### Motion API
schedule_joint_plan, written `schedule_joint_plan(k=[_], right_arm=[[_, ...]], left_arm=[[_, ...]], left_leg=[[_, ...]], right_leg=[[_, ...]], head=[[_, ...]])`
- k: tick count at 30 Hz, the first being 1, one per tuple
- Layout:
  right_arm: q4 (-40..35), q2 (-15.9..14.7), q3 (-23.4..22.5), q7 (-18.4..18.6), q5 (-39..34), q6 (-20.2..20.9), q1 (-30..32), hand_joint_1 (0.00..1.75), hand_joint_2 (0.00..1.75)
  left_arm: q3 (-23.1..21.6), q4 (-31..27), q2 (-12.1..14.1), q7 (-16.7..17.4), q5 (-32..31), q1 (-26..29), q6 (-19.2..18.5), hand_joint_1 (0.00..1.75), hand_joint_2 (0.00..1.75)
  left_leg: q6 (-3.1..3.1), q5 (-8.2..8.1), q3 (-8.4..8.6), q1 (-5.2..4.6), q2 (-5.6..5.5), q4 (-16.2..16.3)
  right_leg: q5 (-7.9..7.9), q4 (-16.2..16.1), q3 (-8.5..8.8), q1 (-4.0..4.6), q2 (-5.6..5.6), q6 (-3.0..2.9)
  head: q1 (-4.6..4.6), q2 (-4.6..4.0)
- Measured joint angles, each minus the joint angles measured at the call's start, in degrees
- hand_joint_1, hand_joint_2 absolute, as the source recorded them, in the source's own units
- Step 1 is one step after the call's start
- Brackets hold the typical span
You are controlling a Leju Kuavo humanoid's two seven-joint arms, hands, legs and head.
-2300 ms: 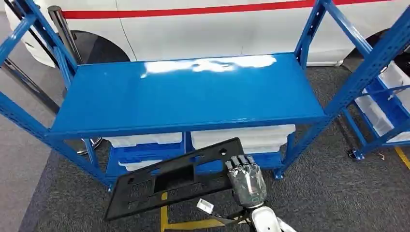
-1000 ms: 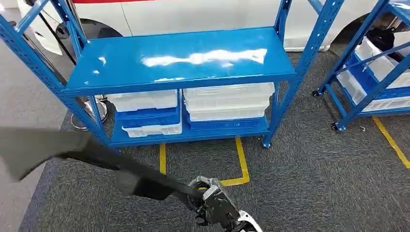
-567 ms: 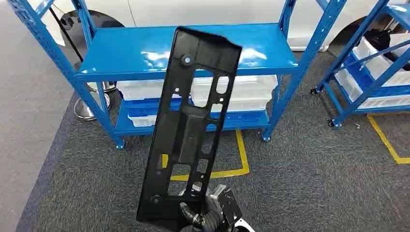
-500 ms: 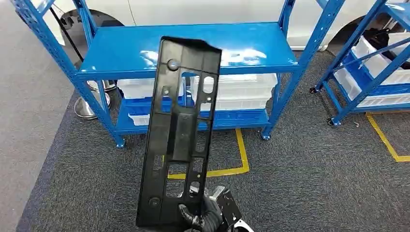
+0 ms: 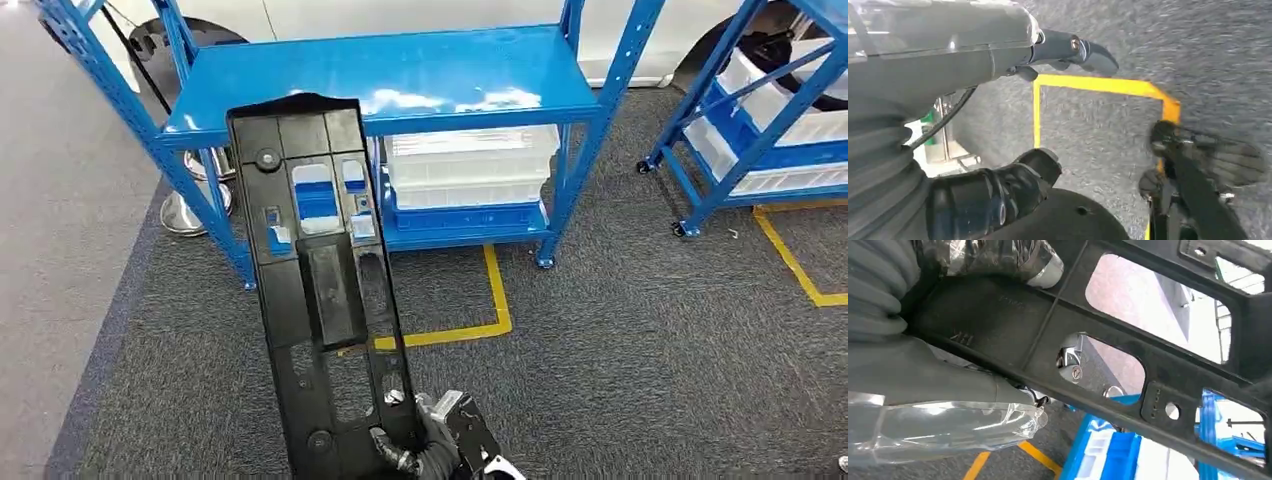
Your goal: Take the parts from the cabinet and place them on the table.
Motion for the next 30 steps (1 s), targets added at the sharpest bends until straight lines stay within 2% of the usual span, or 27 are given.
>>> schedule_joint_plan(k=[1, 2, 4, 5, 6, 7, 9, 10, 11, 12, 13, 14, 15, 16, 17, 18, 19, 20, 21, 22, 23, 25, 26, 27, 28, 29, 30], right_arm=[[0.0, -0.07, 0.11, 0.0, 0.09, 0.02, 0.0, 1.75, 1.75], [0.0, -0.2, 0.24, -0.07, 0.29, 0.02, 0.0, 1.75, 1.75], [-0.17, -0.54, 0.31, -0.17, 0.74, 0.02, 0.2, 1.75, 1.75], [-0.42, -0.79, 0.31, -0.33, 1.05, 0.02, 0.34, 1.75, 1.75], [-0.87, -1.07, 0.31, -0.55, 1.46, 0.0, 0.51, 1.75, 1.75], [-1.31, -1.33, 0.33, -0.66, 1.75, -0.07, 0.6, 1.75, 1.75], [-1.77, -1.79, 0.35, -0.83, 2.29, -0.09, 0.75, 1.75, 1.75], [-1.95, -1.92, 0.35, -0.85, 2.49, -0.11, 0.91, 1.75, 1.75], [-2.1, -2.43, 0.35, -1.07, 2.86, -0.2, 1.03, 1.75, 1.75], [-2.3, -2.67, 0.35, -1.18, 3.37, -0.35, 1.21, 1.75, 1.75], [-2.58, -2.93, 0.35, -1.33, 3.76, -0.48, 1.36, 1.75, 1.75], [-2.73, -3.1, 0.35, -1.6, 4.2, -0.68, 1.43, 1.75, 1.75], [-2.93, -3.28, 0.35, -1.9, 4.53, -0.98, 1.47, 1.75, 1.75], [-3.06, -3.43, 0.35, -2.17, 4.99, -1.2, 1.55, 1.75, 1.75], [-3.19, -3.59, 0.35, -2.32, 5.47, -1.31, 1.59, 1.75, 1.75], [-3.3, -3.76, 0.35, -2.4, 5.77, -1.31, 1.66, 1.75, 1.75], [-3.41, -3.87, 0.35, -2.47, 6.01, -1.31, 1.72, 1.75, 1.75], [-3.52, -3.93, 0.37, -2.47, 6.12, -1.31, 1.74, 1.75, 1.75], [-3.89, -4.0, 0.37, -2.51, 6.14, -1.33, 1.71, 1.75, 1.75], [-4.28, -4.02, 0.37, -2.58, 6.23, -1.33, 1.67, 1.75, 1.75], [-4.42, -4.04, 0.37, -2.6, 6.23, -1.36, 1.6, 1.75, 1.75], [-4.46, -4.15, 0.37, -2.69, 6.23, -1.44, 1.72, 1.75, 1.75], [-4.46, -4.17, 0.37, -2.71, 6.25, -1.44, 1.81, 1.75, 1.75], [-4.46, -4.22, 0.37, -2.75, 6.25, -1.44, 1.78, 1.75, 1.75], [-4.5, -4.22, 0.39, -2.78, 6.25, -1.44, 1.8, 1.75, 1.75], [-4.57, -4.22, 0.44, -2.8, 6.25, -1.4, 1.84, 1.75, 1.75], [-4.57, -4.22, 0.48, -2.84, 6.25, -1.4, 1.84, 1.75, 1.75]], left_arm=[[-0.04, 0.0, 0.0, -0.04, 0.0, 0.01, 0.0, 0.0, 1.75], [-0.09, 0.02, 0.0, -0.09, 0.0, 0.01, -0.02, 0.0, 1.75], [-0.33, 0.0, 0.0, -0.13, 0.0, -0.05, -0.02, 0.0, 1.75], [-0.48, 0.02, 0.0, -0.15, 0.0, -0.11, -0.02, 0.0, 1.75], [-0.7, 0.0, -0.02, -0.28, 0.0, -0.29, -0.02, 0.0, 1.75], [-0.85, 0.02, 0.0, -0.33, 0.07, -0.35, -0.04, 0.0, 1.75], [-1.03, 0.02, -0.02, -0.39, 0.11, -0.21, -0.11, 0.0, 1.75], [-1.07, 0.0, -0.02, -0.46, 0.11, -0.32, -0.11, 0.0, 1.75], [-1.14, 0.02, -0.11, -0.46, 0.15, -0.39, -0.13, 0.0, 1.75], [-1.25, 0.02, -0.24, -0.48, 0.22, -0.51, -0.17, 0.0, 1.75], [-1.33, 0.02, -0.28, -0.48, 0.31, -0.53, -0.2, 0.0, 1.75], [-1.4, 0.02, -0.28, -0.48, 0.31, -0.49, -0.2, 0.0, 1.75], [-1.44, 0.02, -0.28, -0.5, 0.46, -0.48, -0.2, 0.0, 1.75], [-1.44, 0.02, -0.28, -0.48, 0.5, -0.49, -0.22, 0.0, 1.75], [-1.49, 0.02, -0.28, -0.5, 0.57, -0.52, -0.22, 0.0, 1.75], [-1.55, 0.02, -0.28, -0.48, 0.63, -0.53, -0.22, 0.0, 1.75], [-1.64, 0.02, -0.28, -0.48, 0.7, -0.52, -0.22, 0.0, 1.75], [-1.68, 0.02, -0.28, -0.48, 0.72, -0.52, -0.22, 0.0, 1.75], [-1.86, 0.0, -0.33, -0.48, 0.76, -0.6, -0.28, 0.0, 1.75], [-2.01, 0.0, -0.48, -0.48, 0.79, -0.51, -0.28, 0.0, 1.75], [-2.12, 0.0, -0.48, -0.5, 0.81, -0.45, -0.28, 0.0, 1.75], [-2.32, 0.0, -0.48, -0.48, 0.9, -0.41, -0.33, 0.0, 1.75], [-2.38, 0.07, -0.48, -0.48, 0.9, -0.09, -0.33, 0.0, 1.75], [-2.4, 0.11, -0.48, -0.5, 0.9, -0.22, -0.31, 0.0, 1.75], [-2.43, 0.11, -0.5, -0.48, 0.9, -0.19, -0.31, 0.0, 1.75], [-2.43, 0.11, -0.59, -0.48, 0.9, -0.11, -0.31, 0.0, 1.75], [-2.43, 0.11, -0.61, -0.46, 0.9, -0.07, -0.33, 0.0, 1.75]], left_leg=[[-0.2, -0.17, -0.03, 0.03, 0.0, 2.57], [-0.33, 1.37, 0.98, 0.08, 0.0, 2.78], [-0.48, 6.05, 5.82, 0.27, 0.0, -2.91], [-0.48, 7.02, 9.34, 0.41, -0.01, -7.75], [-0.45, 4.97, 13.03, 0.43, -0.17, -13.38], [0.23, 3.97, 14.74, -0.06, -0.56, -17.06], [0.78, 4.84, 13.75, -0.28, -0.66, -16.35], [1.32, 5.4, 13.26, -0.34, -0.63, -16.15], [2.12, 6.46, 12.62, 0.34, -0.34, -16.66], [2.5, 7.25, 11.76, 0.11, -0.04, -16.65], [3.15, 8.03, 10.77, 0.03, 0.07, -16.6], [3.27, 8.76, 9.91, -0.08, 0.13, -16.57], [3.36, 9.65, 9.04, -0.23, 0.23, -16.46], [3.35, 10.5, 7.85, -0.39, 0.28, -16.32], [3.3, 11.24, 6.64, -0.51, 0.32, -16.07], [3.24, 11.89, 5.4, -0.59, 0.33, -15.8], [3.12, 12.61, 4.01, -0.69, 0.32, -15.43], [3.01, 13.18, 3.03, -0.74, 0.27, -15.14], [2.76, 13.8, 2.34, -0.74, 0.17, -14.62], [2.39, 14.09, 1.84, -1.0, 0.05, -14.16], [2.06, 14.72, 1.78, -0.86, 0.14, -14.19], [1.42, 16.16, 1.59, -0.35, 0.13, -14.71], [1.03, 16.59, 1.19, -0.44, -0.01, -14.78], [0.74, 13.85, 0.59, -0.07, -0.07, -13.65], [0.47, 9.93, -0.16, -0.06, -0.09, -11.29], [0.14, 5.84, -0.99, 0.02, -0.09, -7.45], [-0.11, 3.09, -1.59, 0.06, -0.07, -3.55]], right_leg=[[0.66, 0.12, -0.87, 0.0, -0.04, 0.07], [1.31, 0.22, -1.79, -0.05, -0.08, 0.19], [2.53, 0.59, -3.63, -0.24, -0.08, 0.61], [3.11, 0.83, -4.43, -0.31, -0.05, 0.84], [3.63, 1.09, -4.98, -0.18, 0.02, 1.26], [4.23, 1.16, -5.27, -0.13, 0.0, 1.68], [5.67, 0.42, -5.03, -0.28, -0.07, 2.32], [6.47, -0.03, -5.06, -0.27, -0.03, 2.71], [6.08, 0.22, -5.53, -0.23, 0.16, 3.14], [2.98, 1.42, -6.12, -0.44, 0.37, 3.28], [-1.51, 4.32, -6.82, -0.47, 0.37, 3.34], [-5.33, 8.21, -7.38, -0.47, 0.37, 3.5], [-8.24, 12.94, -7.99, -0.51, 0.37, 3.65], [-8.7, 16.68, -8.11, -0.56, 0.37, 3.73], [-7.15, 18.58, -7.59, -0.6, 0.36, 3.72], [-4.69, 18.36, -6.13, -0.59, 0.36, 3.6], [-2.38, 15.8, -3.32, -0.58, 0.37, 3.35], [-1.86, 12.26, -0.28, -0.58, 0.37, 3.09], [-3.95, 5.79, 5.18, -0.5, 0.4, 2.61], [-6.85, -1.08, 9.39, 0.08, 0.44, 2.44], [-7.71, -2.26, 9.94, 0.07, 0.44, 2.37], [-6.57, -1.99, 9.0, 0.77, 0.45, 1.9], [-5.64, -2.39, 8.38, 0.38, 0.34, 1.39], [-4.74, -2.39, 7.44, 0.29, 0.0, 0.81], [-3.99, -2.32, 6.52, 0.25, 0.0, 0.16], [-3.17, -2.31, 5.55, 0.28, 0.0, 0.09], [-2.42, -2.21, 4.66, 0.35, 0.0, 0.06]], head=[[0.02, 0.0], [-0.02, 0.0], [0.0, 0.0], [0.0, 0.0], [-0.02, 0.0], [0.07, 0.0], [0.0, 0.0], [-0.02, 0.02], [0.11, 0.0], [-0.02, 0.02], [0.15, 0.0], [0.02, 0.02], [0.11, 0.0], [0.02, 0.02], [0.07, 0.0], [0.02, 0.0], [0.04, 0.0], [0.02, 0.0], [0.0, 0.02], [0.04, 0.0], [-0.02, 0.0], [-0.02, 0.02], [0.18, 0.0], [-0.04, 0.02], [0.04, 0.0], [-0.02, 0.0], [0.04, 0.0]])
